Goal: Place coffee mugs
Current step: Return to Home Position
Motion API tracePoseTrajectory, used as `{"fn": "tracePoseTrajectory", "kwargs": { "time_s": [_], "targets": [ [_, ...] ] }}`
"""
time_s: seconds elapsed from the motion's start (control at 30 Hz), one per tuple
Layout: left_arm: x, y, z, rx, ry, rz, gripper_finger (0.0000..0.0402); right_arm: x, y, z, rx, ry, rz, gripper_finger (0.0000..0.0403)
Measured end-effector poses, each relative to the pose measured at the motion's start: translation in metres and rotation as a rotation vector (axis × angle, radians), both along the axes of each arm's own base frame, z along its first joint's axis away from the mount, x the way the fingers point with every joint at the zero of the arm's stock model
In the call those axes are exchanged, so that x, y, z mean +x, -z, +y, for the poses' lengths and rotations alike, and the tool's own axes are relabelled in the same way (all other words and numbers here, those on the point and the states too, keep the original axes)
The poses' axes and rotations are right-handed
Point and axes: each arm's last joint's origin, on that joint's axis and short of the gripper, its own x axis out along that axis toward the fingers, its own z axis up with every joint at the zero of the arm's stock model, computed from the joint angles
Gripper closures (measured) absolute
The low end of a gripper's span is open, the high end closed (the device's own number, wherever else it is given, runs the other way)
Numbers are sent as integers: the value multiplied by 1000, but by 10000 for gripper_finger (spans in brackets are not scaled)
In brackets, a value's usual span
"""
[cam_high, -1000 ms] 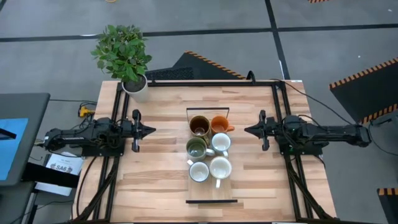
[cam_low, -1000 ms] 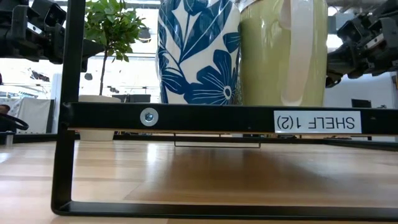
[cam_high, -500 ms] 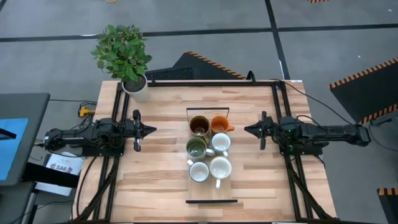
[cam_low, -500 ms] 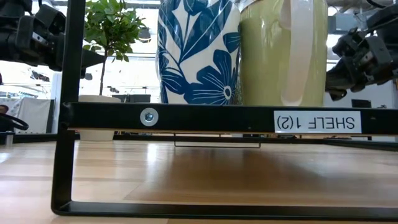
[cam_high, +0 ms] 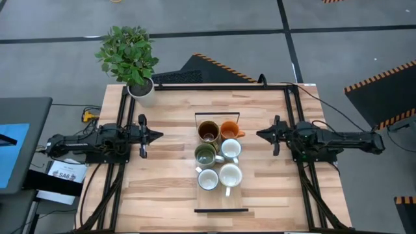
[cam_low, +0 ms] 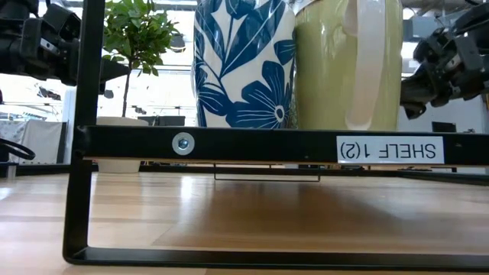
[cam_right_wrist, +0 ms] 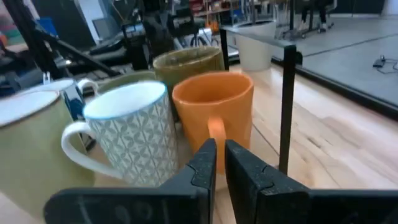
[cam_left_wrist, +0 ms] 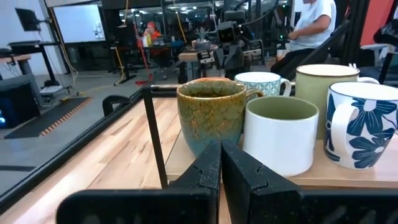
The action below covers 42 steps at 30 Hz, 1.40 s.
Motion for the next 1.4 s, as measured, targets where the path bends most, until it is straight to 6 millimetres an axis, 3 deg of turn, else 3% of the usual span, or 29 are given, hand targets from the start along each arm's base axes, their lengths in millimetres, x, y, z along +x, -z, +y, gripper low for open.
{"fn": "tracePoseTrajectory", "kwargs": {
  "time_s": [0.4, 1.4],
  "targets": [
    [0, 1, 0, 2, 1, 12, 401, -11, -21, 1, -24, 2, -241, 341],
    [0, 1, 0, 2, 2, 14, 401, -9, -13, 5, -13, -45, -164, 341]
  ]
}}
